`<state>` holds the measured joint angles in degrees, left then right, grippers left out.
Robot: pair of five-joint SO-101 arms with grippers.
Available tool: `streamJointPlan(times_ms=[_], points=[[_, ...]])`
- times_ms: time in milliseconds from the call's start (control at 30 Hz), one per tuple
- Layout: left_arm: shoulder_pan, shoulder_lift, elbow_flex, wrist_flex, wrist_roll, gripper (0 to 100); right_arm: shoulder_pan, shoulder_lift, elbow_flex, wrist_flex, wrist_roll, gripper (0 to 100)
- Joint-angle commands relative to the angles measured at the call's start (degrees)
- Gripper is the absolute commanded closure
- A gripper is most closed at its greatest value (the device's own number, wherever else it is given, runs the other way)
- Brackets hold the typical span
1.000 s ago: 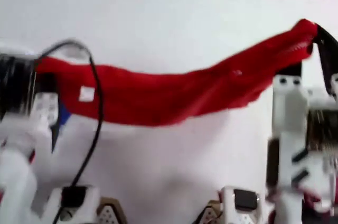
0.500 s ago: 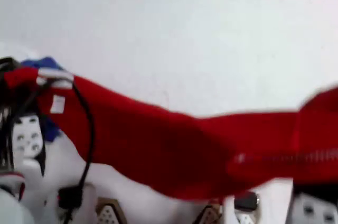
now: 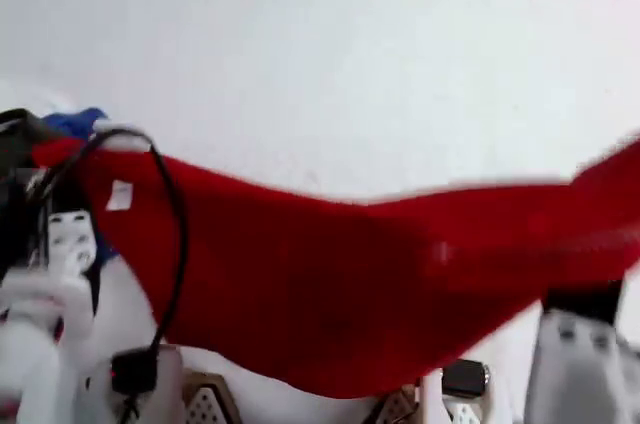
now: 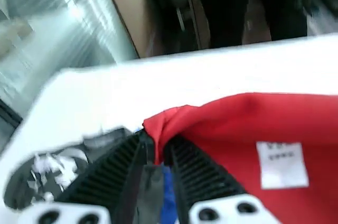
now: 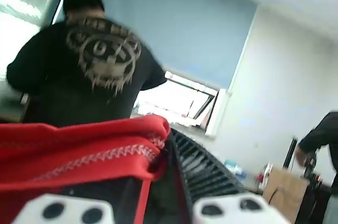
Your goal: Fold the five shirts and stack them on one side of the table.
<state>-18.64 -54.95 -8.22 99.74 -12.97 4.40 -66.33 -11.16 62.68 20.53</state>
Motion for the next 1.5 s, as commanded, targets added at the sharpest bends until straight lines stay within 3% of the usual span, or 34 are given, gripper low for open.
streamJointPlan(times_ms=[0, 133, 333, 567, 867, 1200, 1467], points=[[-0.44, 0.18, 8.57, -4.13, -0.09, 97, 0.57, 0.04, 8.09, -0.13, 0.53, 98.1], [-0.09, 0.26, 17.89, -10.20, -0.09, 97, 0.31, 0.40, 19.25, -1.36, 0.53, 98.1], [0.00, 0.53, 28.97, -26.02, -0.35, 97, 0.66, 0.48, 40.70, -18.07, 1.14, 98.1], [1.49, 17.85, 24.66, -34.11, -0.44, 97, 0.75, 6.64, 50.11, -35.21, 8.79, 98.1], [5.63, 46.95, 1.63, -31.30, -0.44, 97, 1.89, 29.67, 39.74, -45.14, 10.73, 98.1], [5.45, 68.92, -18.24, -29.36, -0.53, 97, 1.98, 56.66, 20.48, -45.32, 10.73, 98.1], [5.27, 82.73, -35.12, -23.03, -0.53, 97, 1.98, 73.54, 4.22, -44.79, 10.73, 98.1]])
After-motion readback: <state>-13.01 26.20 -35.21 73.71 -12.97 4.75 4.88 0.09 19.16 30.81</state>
